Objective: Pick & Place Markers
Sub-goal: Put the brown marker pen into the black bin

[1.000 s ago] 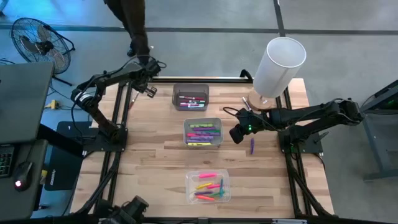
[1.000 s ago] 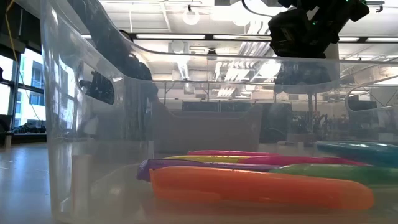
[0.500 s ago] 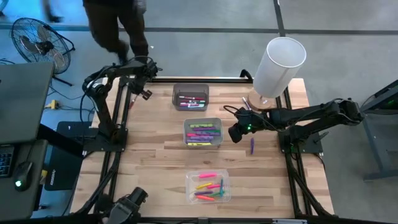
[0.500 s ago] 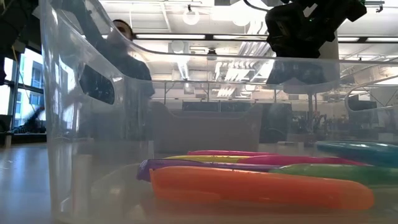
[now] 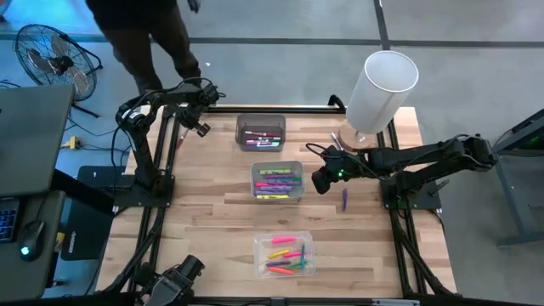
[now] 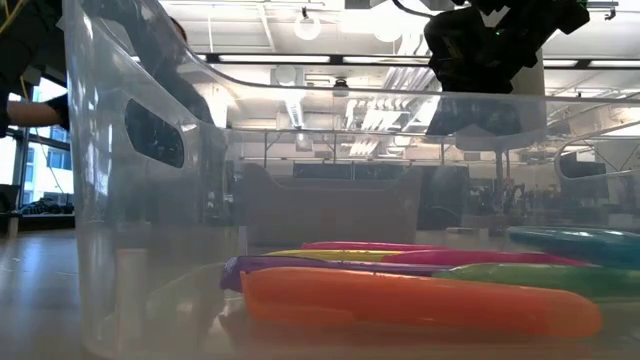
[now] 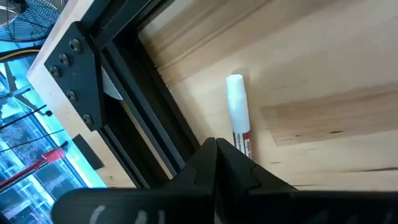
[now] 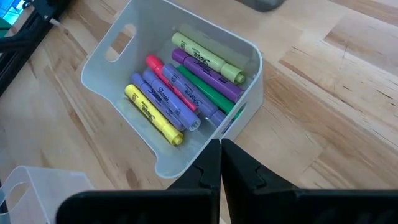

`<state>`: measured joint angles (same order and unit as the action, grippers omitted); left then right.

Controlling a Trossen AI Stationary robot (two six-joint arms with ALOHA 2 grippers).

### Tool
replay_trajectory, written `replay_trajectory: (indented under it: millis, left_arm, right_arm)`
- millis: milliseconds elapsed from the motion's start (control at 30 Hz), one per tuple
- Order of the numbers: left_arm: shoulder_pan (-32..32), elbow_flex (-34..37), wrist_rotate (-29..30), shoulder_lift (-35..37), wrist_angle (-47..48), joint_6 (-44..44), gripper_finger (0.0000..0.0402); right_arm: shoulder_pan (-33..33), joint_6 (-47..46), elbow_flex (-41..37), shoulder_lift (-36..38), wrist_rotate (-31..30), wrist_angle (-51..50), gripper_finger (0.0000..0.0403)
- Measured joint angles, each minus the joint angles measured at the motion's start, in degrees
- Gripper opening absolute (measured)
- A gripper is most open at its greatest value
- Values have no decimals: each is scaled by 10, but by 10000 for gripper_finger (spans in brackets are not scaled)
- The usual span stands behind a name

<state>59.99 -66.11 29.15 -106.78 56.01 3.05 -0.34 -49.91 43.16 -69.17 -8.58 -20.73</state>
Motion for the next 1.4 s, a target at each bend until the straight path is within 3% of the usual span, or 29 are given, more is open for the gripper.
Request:
replay_trajectory:
  millis: [367, 667, 900, 1033, 1267, 1400]
  left_arm:
    - [0, 0, -8, 0, 8, -25, 0]
    - [-11, 2, -113, 0, 10, -58, 0]
    - [-40, 2, -128, -1, 14, -58, 0]
    - [-58, 2, -117, -1, 14, -58, 0]
    - [-59, 2, -32, -1, 32, -60, 0]
    - [-60, -8, -27, -1, 45, -63, 0]
  right_arm:
    - [0, 5, 0, 0, 0, 0, 2]
    - [0, 14, 0, 0, 0, 0, 2]
    - [0, 16, 0, 0, 0, 0, 2]
    - [0, 19, 0, 0, 0, 0, 1]
    - [0, 20, 0, 0, -1, 0, 1]
    - [0, 21, 0, 0, -18, 0, 2]
